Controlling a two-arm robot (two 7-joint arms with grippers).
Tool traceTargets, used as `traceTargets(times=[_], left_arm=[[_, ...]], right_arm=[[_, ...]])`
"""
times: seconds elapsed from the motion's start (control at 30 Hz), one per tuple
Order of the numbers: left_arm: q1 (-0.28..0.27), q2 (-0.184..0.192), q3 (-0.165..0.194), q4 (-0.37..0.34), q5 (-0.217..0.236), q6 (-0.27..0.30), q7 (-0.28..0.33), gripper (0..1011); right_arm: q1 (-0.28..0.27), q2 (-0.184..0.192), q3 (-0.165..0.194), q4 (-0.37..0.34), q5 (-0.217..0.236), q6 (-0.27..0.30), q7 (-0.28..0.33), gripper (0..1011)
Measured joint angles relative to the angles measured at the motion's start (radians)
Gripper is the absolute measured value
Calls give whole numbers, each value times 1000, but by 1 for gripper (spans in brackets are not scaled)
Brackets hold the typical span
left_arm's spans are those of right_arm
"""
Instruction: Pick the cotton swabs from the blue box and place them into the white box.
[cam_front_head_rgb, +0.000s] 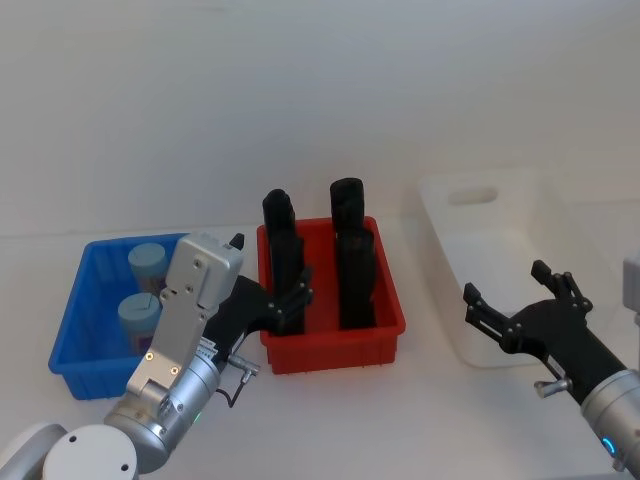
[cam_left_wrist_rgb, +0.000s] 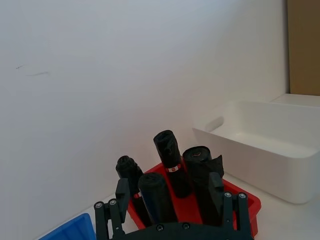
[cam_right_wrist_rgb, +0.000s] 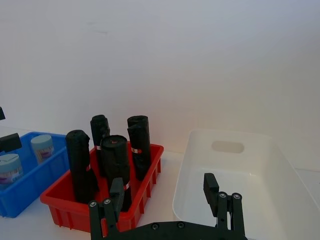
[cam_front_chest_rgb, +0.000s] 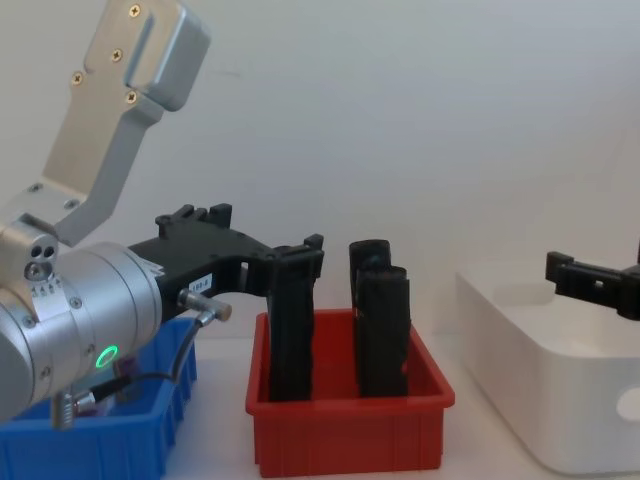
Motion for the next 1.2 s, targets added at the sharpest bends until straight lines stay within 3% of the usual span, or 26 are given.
traceTargets(times=[1.2], left_arm=[[0, 0, 0, 0, 0, 0, 0, 1004]], right_arm=[[0, 0, 0, 0, 0, 0, 0, 1002]])
